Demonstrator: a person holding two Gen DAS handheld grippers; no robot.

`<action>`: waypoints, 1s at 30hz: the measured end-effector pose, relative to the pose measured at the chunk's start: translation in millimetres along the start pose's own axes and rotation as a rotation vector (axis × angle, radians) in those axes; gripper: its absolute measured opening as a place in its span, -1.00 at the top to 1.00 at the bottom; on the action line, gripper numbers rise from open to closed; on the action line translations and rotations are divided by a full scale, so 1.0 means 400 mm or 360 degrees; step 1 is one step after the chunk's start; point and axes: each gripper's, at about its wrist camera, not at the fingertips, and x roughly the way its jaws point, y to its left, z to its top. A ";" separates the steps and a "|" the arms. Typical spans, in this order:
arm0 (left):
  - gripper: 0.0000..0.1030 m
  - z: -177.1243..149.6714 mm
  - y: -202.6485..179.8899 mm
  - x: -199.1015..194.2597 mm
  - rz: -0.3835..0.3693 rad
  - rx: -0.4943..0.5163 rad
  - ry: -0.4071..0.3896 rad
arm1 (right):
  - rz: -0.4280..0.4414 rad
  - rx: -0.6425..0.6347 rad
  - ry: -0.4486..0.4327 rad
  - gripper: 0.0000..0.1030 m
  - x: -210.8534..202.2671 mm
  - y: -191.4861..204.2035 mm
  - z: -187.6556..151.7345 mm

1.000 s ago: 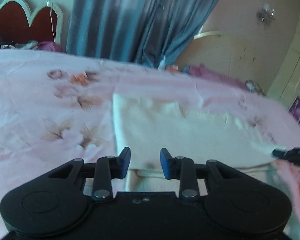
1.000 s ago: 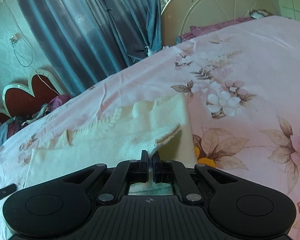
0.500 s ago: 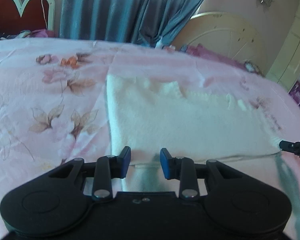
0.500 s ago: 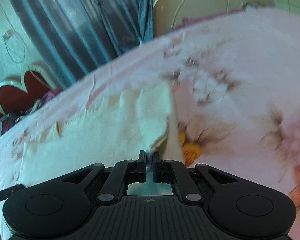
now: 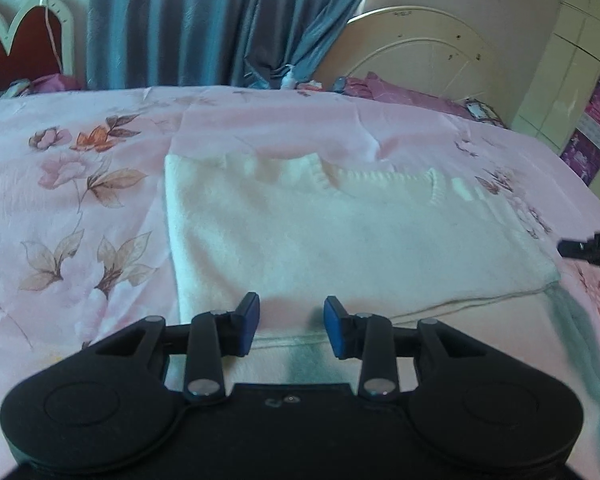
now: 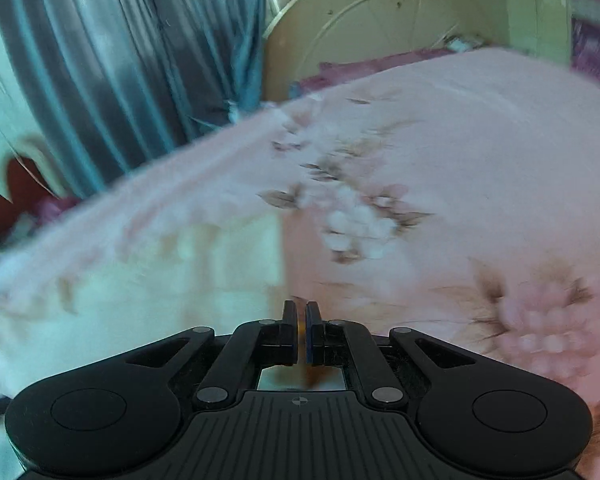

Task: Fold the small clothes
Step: 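Lower the folded hem onto the sweater near the collar with the right gripper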

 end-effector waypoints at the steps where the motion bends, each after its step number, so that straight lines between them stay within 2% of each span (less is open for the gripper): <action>1: 0.30 -0.004 -0.006 0.005 0.0010 0.0021 0.0016 | 0.0056 -0.0042 0.0008 0.94 0.005 0.018 -0.001; 3: 0.30 -0.015 -0.020 0.011 0.0047 0.0053 0.0014 | 0.0113 -0.0112 0.0065 0.94 0.028 0.050 -0.015; 5: 0.30 -0.027 -0.031 0.009 0.0065 0.0055 0.0012 | 0.0030 -0.0186 0.0202 0.95 0.075 0.067 -0.040; 8: 0.30 -0.014 -0.046 -0.010 0.0066 0.0080 -0.0016 | 0.0018 -0.0186 0.0152 0.94 0.065 0.076 -0.042; 10: 0.24 0.012 -0.049 -0.015 -0.0040 -0.0034 -0.0108 | 0.0102 -0.0162 0.0073 0.94 0.058 0.098 -0.029; 12: 0.22 0.033 -0.080 0.010 -0.0114 -0.0060 -0.0118 | 0.0183 -0.0141 0.0090 0.94 0.081 0.128 -0.015; 15: 0.22 0.023 -0.170 0.070 -0.0212 0.0059 -0.0048 | 0.0243 -0.0234 0.0147 0.94 0.126 0.182 -0.021; 16: 0.17 0.007 -0.203 0.088 -0.0227 0.0137 -0.0012 | 0.0210 -0.0274 0.0197 0.94 0.145 0.188 -0.029; 17: 0.12 -0.013 -0.230 0.103 -0.0215 0.0243 0.0023 | 0.0178 -0.0296 0.0217 0.95 0.149 0.190 -0.037; 18: 0.13 -0.027 -0.248 0.102 -0.0173 0.0361 0.0004 | 0.0175 -0.0292 0.0205 0.95 0.144 0.181 -0.039; 19: 0.14 -0.027 -0.249 0.095 -0.0167 0.0411 0.0002 | 0.0155 -0.0274 0.0201 0.95 0.137 0.169 -0.035; 22: 0.13 0.010 -0.163 0.080 -0.0194 0.0270 -0.0087 | 0.0134 -0.0230 0.0120 0.94 0.119 0.140 -0.011; 24: 0.17 0.049 -0.080 0.106 -0.0057 0.0194 -0.0098 | 0.0137 -0.0195 0.0129 0.94 0.135 0.126 0.008; 27: 0.18 0.085 0.075 0.167 0.0092 0.0025 -0.0074 | -0.0009 -0.0265 0.0138 0.94 0.168 0.108 0.025; 29: 0.21 0.094 0.160 0.200 0.0124 -0.0038 -0.0056 | -0.0025 -0.0236 0.0126 0.95 0.176 0.078 0.034; 30: 0.30 0.103 0.180 0.199 0.0102 -0.0072 -0.0070 | -0.0037 -0.0229 0.0123 0.95 0.176 0.070 0.036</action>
